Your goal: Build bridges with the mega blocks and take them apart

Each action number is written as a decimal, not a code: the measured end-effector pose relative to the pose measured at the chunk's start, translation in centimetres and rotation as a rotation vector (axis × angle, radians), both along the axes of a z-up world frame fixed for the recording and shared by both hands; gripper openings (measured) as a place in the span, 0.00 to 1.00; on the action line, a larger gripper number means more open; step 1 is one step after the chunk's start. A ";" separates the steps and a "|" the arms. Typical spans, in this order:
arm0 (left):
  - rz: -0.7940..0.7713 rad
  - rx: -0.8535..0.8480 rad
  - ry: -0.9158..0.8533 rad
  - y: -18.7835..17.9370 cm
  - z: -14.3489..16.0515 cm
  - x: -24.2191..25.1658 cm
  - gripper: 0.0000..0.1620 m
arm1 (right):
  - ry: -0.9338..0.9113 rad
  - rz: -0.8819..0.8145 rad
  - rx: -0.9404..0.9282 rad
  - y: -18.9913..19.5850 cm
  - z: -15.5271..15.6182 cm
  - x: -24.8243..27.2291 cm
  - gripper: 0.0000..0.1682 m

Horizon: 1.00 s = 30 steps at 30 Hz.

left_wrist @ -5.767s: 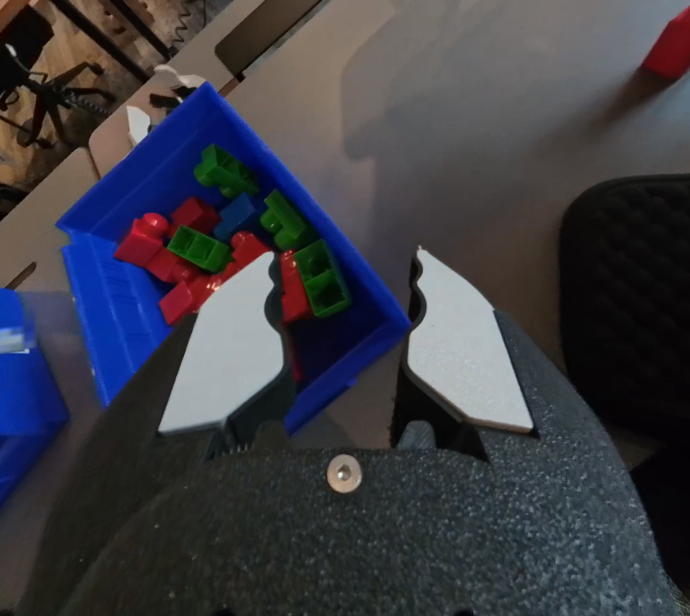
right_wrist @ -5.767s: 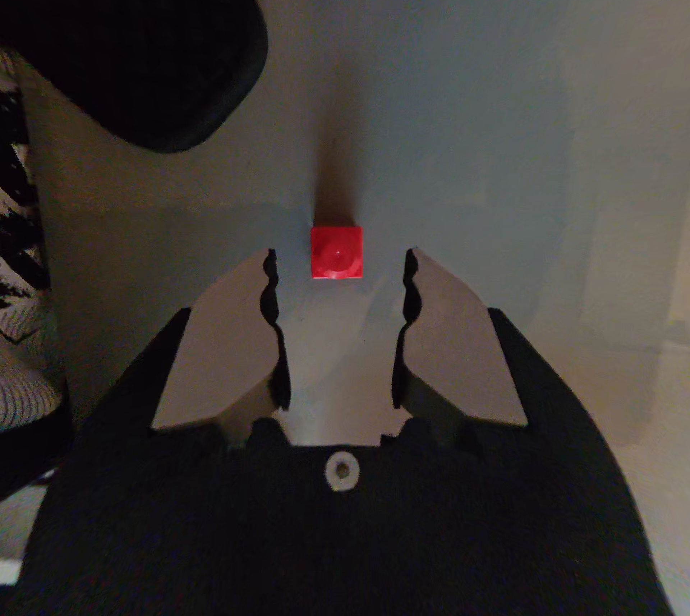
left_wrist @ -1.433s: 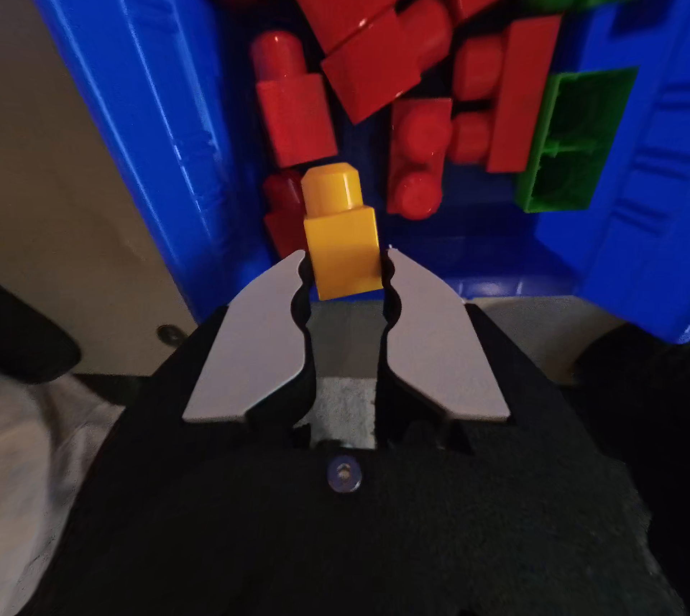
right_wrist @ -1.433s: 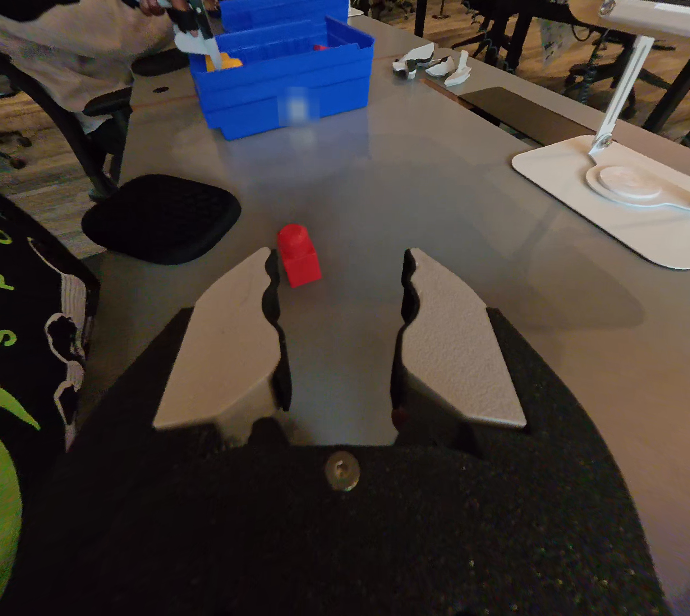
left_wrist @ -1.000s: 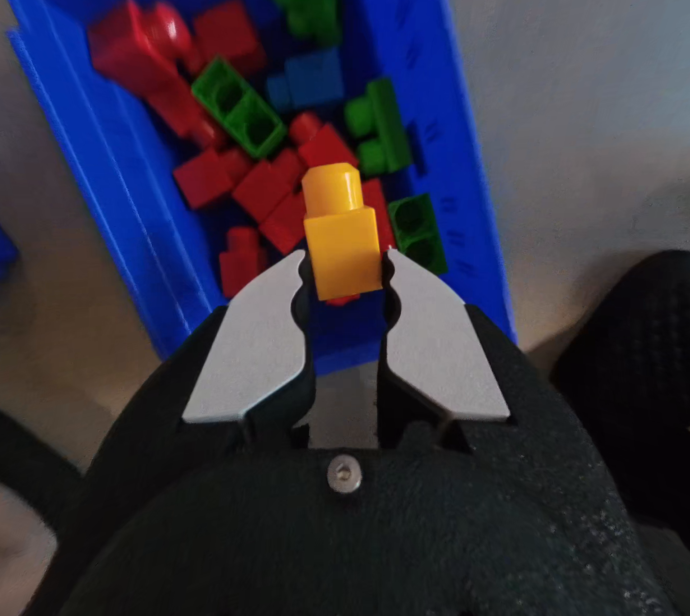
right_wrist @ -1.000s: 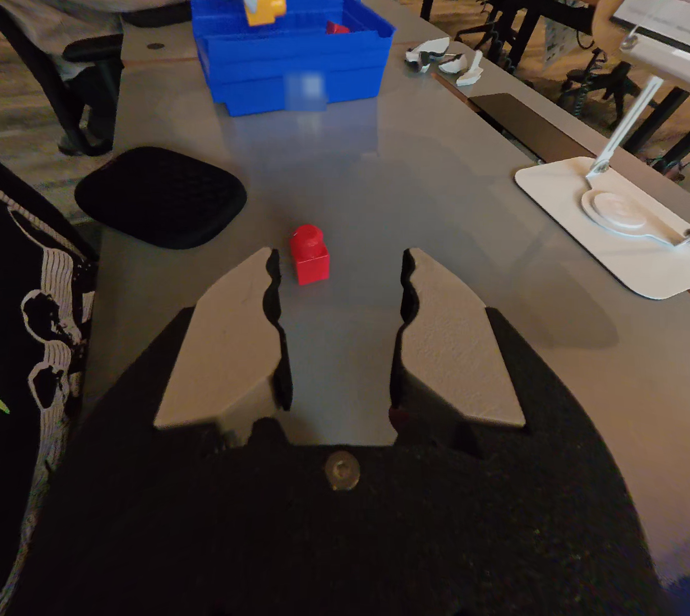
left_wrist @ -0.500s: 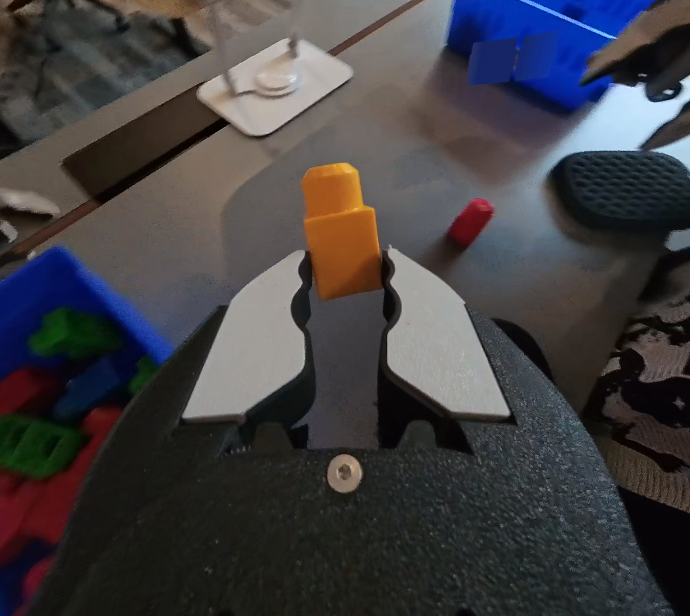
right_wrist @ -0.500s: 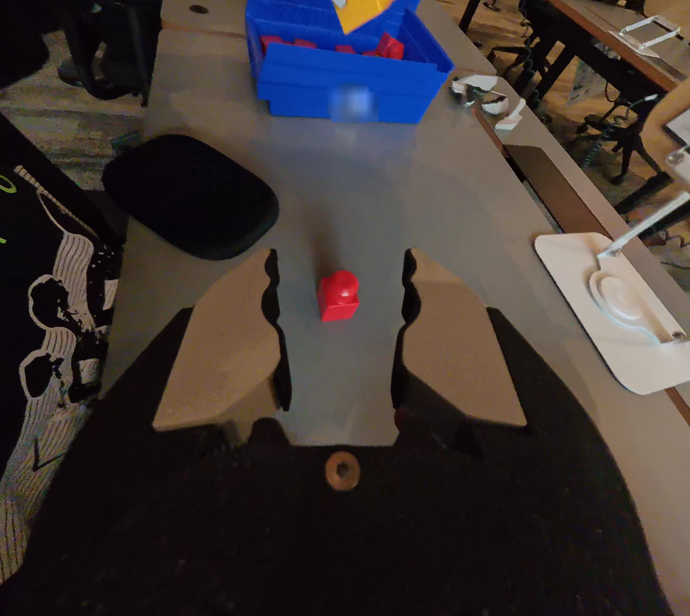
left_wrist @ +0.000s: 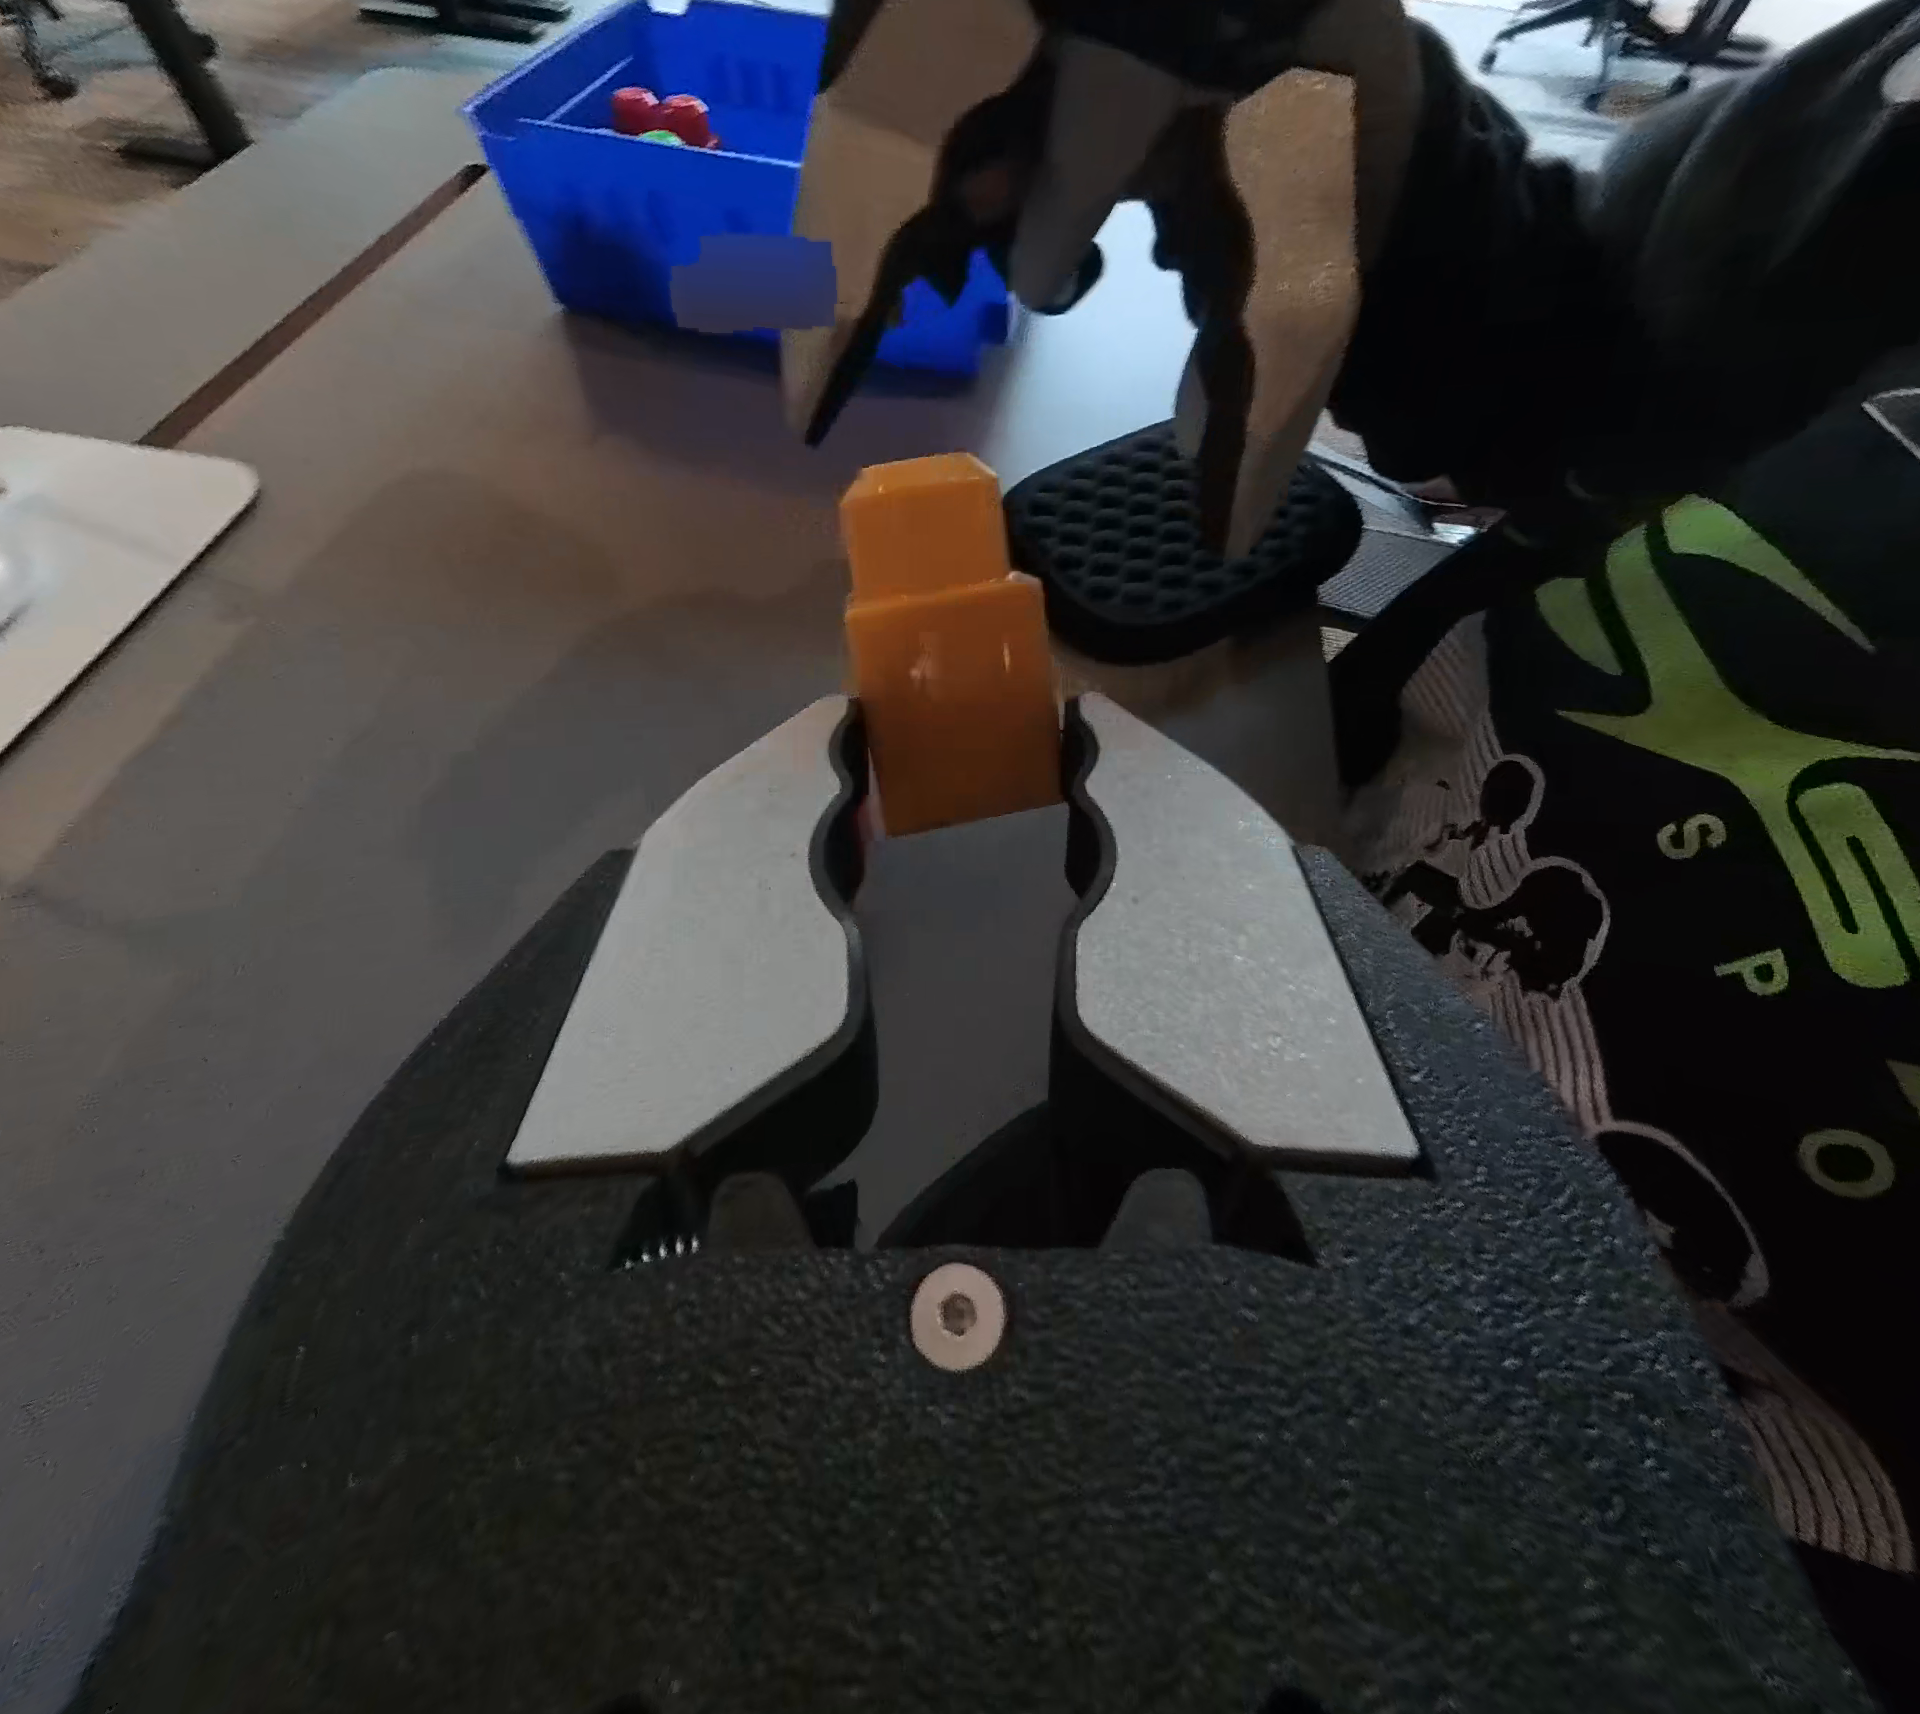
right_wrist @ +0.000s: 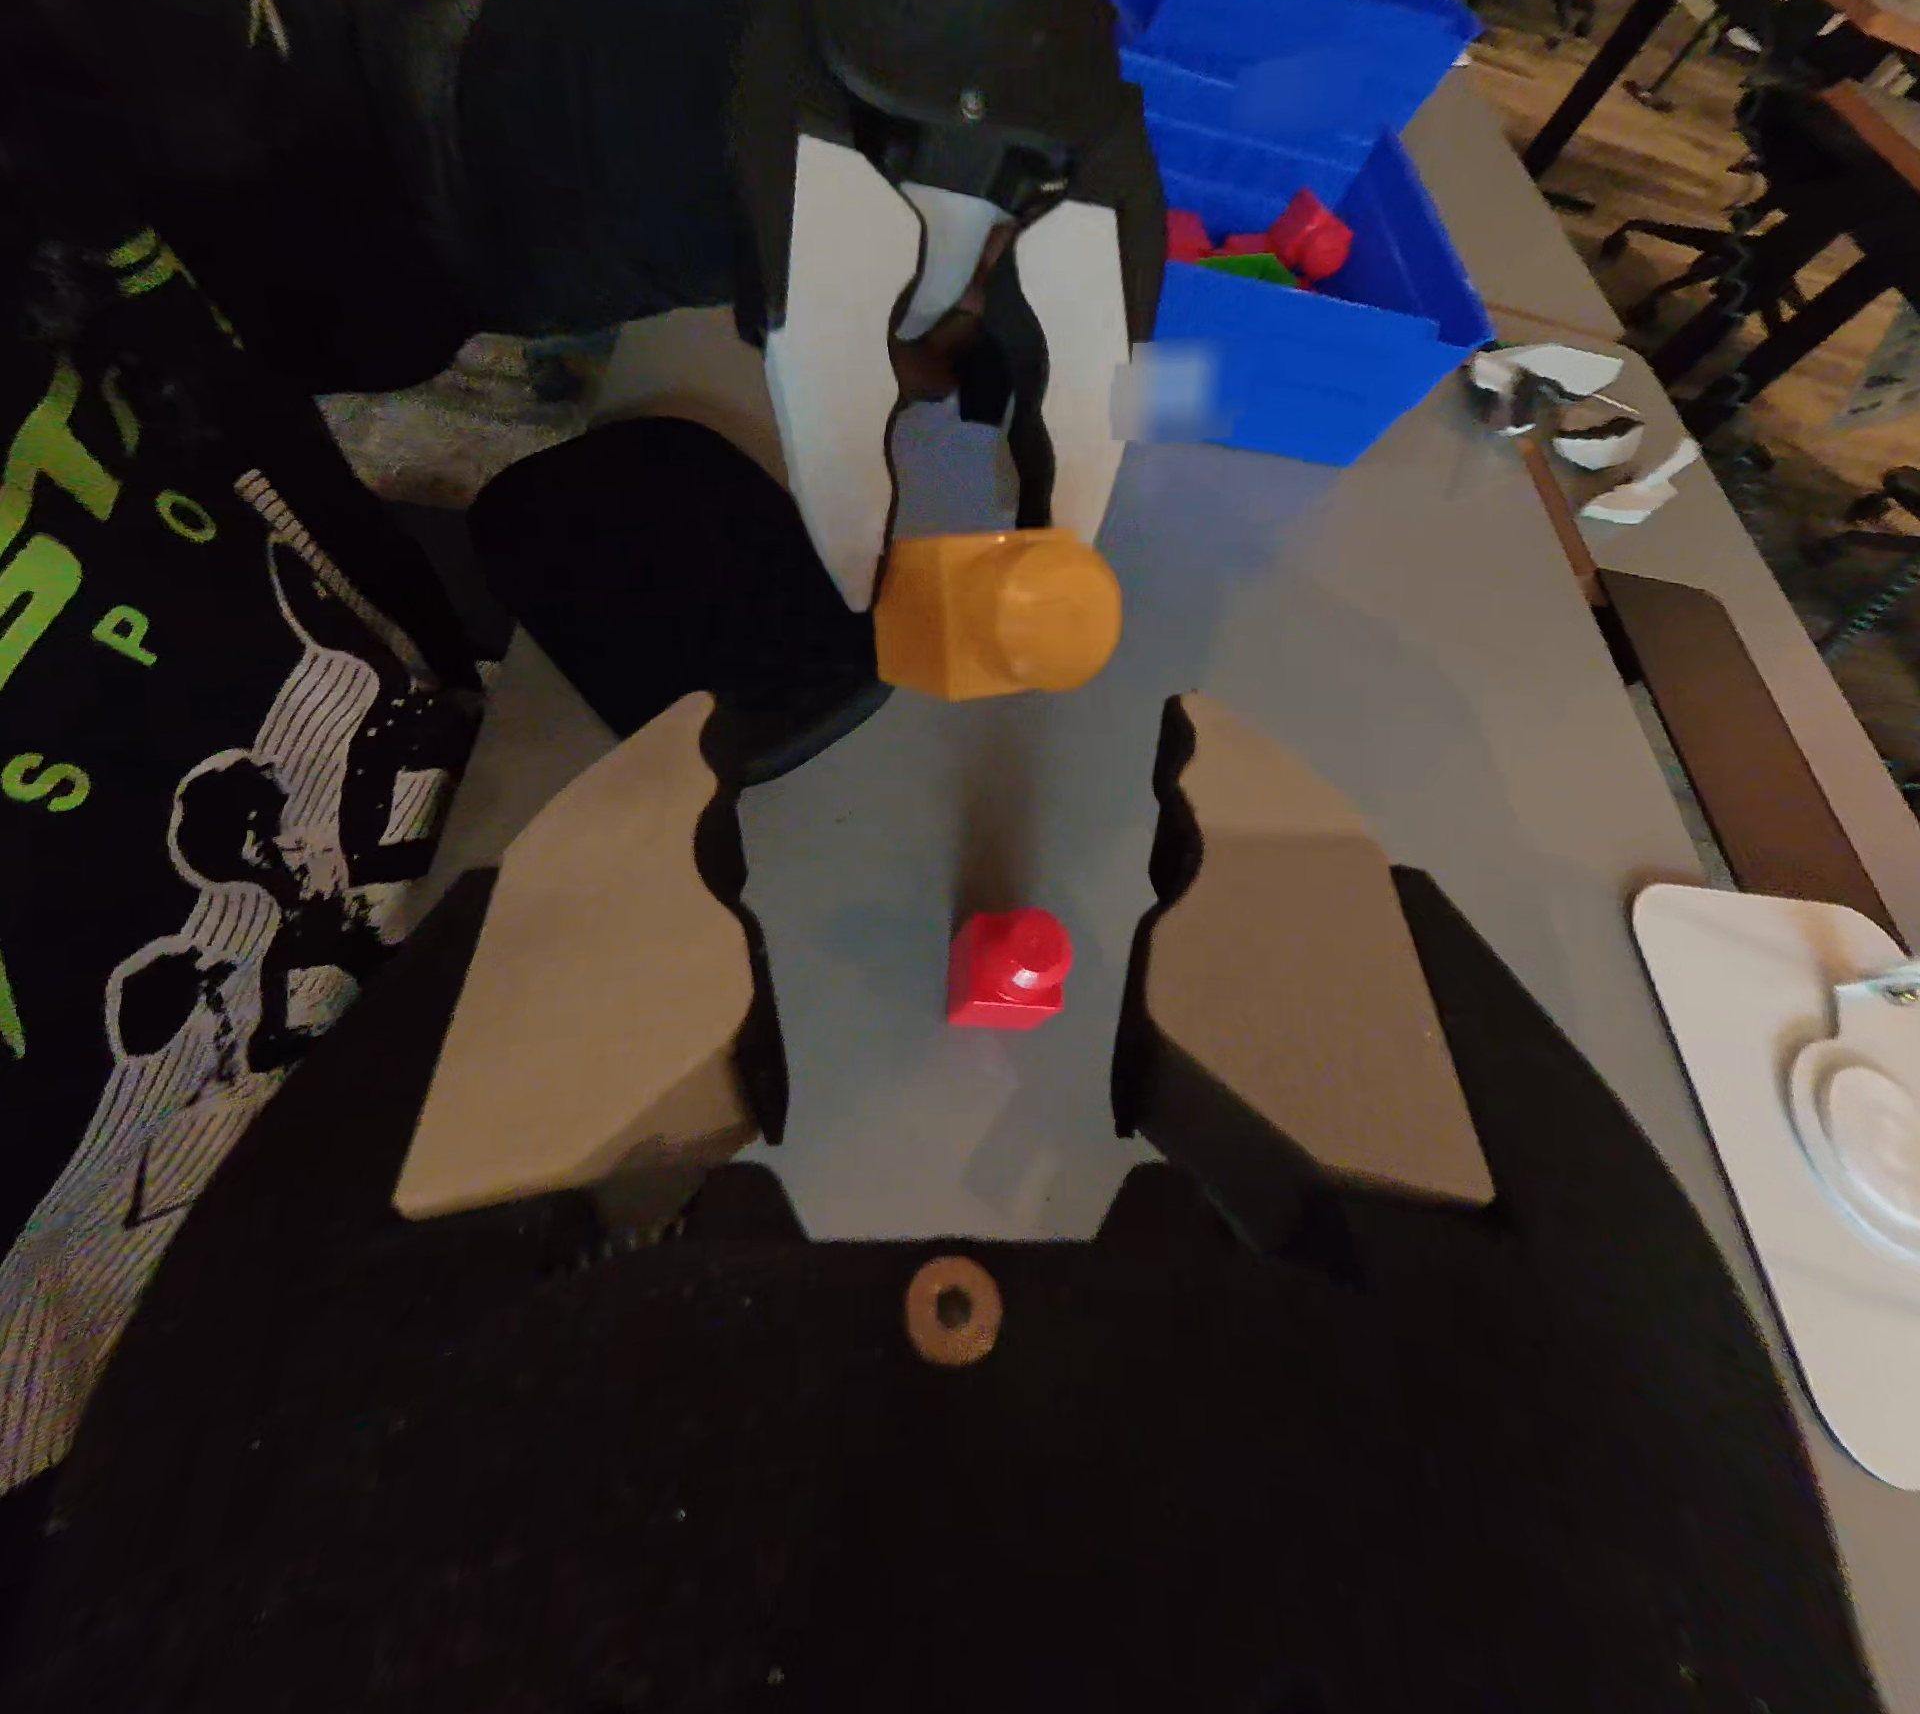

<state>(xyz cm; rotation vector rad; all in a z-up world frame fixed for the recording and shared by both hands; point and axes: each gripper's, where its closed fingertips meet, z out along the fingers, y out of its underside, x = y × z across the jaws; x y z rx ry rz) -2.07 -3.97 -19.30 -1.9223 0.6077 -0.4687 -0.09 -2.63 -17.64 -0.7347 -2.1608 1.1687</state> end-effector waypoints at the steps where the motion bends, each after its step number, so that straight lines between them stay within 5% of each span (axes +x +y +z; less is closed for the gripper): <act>1: -0.023 0.004 -0.004 0.0 -0.1 0.6 0.22 | -0.016 0.015 0.009 -0.1 -0.2 0.0 0.46; 11: -0.122 0.034 -0.035 0.3 -1.2 3.6 0.22 | -0.089 0.145 0.106 -1.0 -2.4 0.1 0.36; 14: -0.122 0.079 -0.098 0.5 -0.6 3.7 0.22 | -0.090 0.184 0.113 -1.3 -2.4 0.4 0.25; 21: -0.144 0.154 -0.276 0.6 0.0 3.7 0.24 | -0.157 0.171 0.144 -1.0 -2.1 0.4 0.23; 30: -0.071 0.185 -0.176 1.0 -0.7 3.0 0.23 | -0.175 0.129 0.166 -0.3 -2.2 0.0 0.22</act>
